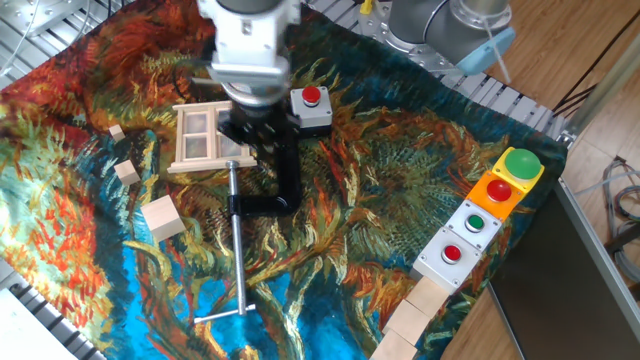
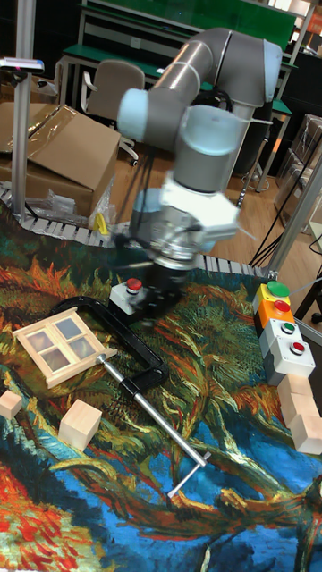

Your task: Close a sliding window

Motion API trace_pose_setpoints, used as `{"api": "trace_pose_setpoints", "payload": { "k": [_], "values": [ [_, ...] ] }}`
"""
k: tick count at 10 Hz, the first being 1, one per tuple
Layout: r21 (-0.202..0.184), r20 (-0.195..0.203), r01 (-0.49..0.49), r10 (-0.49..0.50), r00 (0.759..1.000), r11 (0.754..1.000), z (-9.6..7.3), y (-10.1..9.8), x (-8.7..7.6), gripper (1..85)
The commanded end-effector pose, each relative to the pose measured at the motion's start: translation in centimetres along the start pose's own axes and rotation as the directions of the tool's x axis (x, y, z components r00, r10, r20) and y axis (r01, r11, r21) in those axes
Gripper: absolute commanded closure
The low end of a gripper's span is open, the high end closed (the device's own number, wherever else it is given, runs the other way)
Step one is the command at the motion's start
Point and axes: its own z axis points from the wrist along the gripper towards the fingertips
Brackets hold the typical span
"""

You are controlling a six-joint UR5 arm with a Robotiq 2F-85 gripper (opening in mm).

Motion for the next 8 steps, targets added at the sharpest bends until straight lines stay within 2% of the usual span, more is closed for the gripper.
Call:
{"api": "trace_pose_setpoints", "payload": {
  "k": [1, 2, 3, 4, 5, 6, 8],
  "values": [
    [0.003, 0.002, 0.016, -0.016, 1.000, 1.000, -0.8, 1.8, -2.2, 84.3],
    [0.035, 0.000, 0.061, -0.061, 0.998, 0.998, -0.3, 0.2, -1.0, 84.3],
    [0.048, 0.017, 0.062, -0.063, 0.998, 0.997, 0.4, 0.0, -1.0, 84.3],
    [0.020, 0.033, 0.011, -0.011, 0.999, 1.000, 0.5, 2.0, -3.5, 84.3],
    [0.005, 0.033, -0.025, 0.025, 0.999, 1.000, 0.2, 3.8, -5.9, 84.3],
    [-0.021, 0.032, -0.055, 0.056, 0.998, 0.998, -0.2, 5.2, -6.9, 84.3],
    [-0.009, 0.022, -0.053, 0.053, 0.998, 0.999, -0.3, 4.6, -6.4, 84.3]
  ]
}}
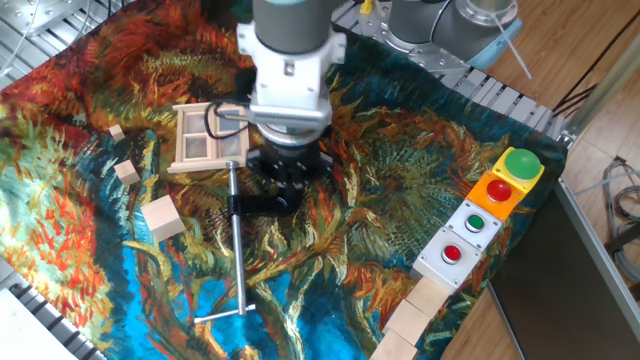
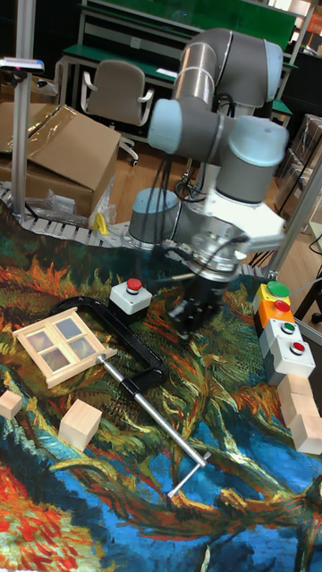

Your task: Close a sliding window

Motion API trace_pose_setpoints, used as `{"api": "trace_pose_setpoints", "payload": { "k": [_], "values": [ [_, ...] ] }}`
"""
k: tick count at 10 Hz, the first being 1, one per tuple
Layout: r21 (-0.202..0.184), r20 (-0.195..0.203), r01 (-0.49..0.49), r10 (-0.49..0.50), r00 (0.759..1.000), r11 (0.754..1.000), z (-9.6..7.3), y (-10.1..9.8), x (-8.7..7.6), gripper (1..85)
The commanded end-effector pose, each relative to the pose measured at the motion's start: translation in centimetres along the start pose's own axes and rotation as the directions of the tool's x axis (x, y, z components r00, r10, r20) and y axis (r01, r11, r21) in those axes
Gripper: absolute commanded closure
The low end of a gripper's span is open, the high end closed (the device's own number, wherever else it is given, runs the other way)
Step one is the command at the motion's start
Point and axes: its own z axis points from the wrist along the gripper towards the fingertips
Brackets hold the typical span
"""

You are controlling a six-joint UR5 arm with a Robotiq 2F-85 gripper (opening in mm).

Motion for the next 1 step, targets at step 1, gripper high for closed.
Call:
{"api": "trace_pose_setpoints", "payload": {
  "k": [1],
  "values": [
    [-0.024, 0.007, -0.030, 0.030, 1.000, 0.999, -0.29, 1.24, -1.25, 84.3]
  ]
}}
